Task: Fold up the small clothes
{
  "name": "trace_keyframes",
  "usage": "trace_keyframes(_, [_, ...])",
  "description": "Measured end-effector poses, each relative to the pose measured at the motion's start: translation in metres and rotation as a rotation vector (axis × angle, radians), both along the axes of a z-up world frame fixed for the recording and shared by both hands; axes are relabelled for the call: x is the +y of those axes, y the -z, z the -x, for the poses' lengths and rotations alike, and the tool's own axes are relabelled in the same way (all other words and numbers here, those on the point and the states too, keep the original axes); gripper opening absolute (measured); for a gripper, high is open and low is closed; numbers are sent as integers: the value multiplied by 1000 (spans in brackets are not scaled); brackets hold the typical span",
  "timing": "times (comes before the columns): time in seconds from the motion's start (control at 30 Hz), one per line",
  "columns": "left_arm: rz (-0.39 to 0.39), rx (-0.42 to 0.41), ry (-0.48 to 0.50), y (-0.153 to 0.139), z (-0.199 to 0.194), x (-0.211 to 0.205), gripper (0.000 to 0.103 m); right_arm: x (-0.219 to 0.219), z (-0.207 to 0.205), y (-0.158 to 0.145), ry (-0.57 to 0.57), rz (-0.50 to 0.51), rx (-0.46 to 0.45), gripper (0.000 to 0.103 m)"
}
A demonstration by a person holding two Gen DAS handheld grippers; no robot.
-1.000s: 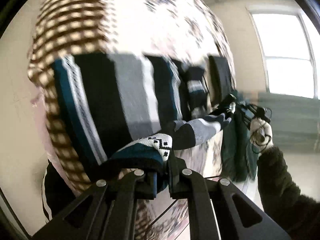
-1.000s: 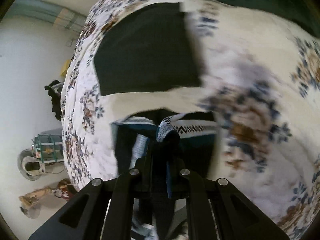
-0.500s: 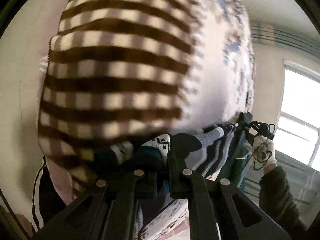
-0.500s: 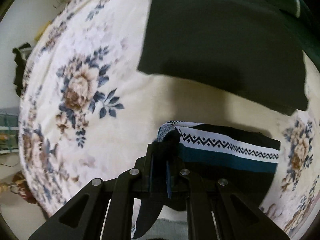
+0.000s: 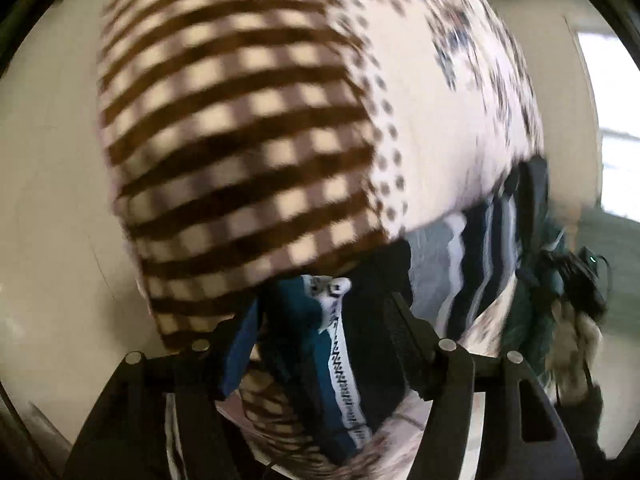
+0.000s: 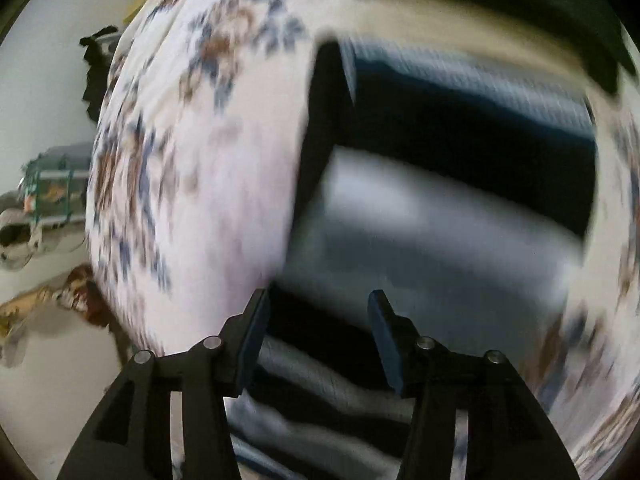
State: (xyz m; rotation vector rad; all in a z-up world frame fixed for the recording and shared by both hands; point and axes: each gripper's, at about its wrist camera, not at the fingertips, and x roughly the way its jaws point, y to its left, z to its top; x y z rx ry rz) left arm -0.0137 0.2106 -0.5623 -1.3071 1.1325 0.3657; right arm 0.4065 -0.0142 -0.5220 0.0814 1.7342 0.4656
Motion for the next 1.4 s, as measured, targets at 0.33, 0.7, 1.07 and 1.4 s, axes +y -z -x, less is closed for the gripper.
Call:
trace_keyframes(0.33, [-156, 46, 116, -31, 11, -21, 61, -126, 275, 90, 214, -26, 369, 53])
trace_keyframes(0.7, [-330, 29, 466, -17, -46, -12, 68, -148, 366, 100, 460, -128, 235, 53])
trace_keyframes(1.07, [-195, -114, 635, -27, -64, -35, 4, -120, 359, 50, 443, 55, -20, 3])
trace_keyframes(1.4, [-150, -36, 633, 10, -54, -22, 4, -138, 368, 36, 459, 156, -39, 2])
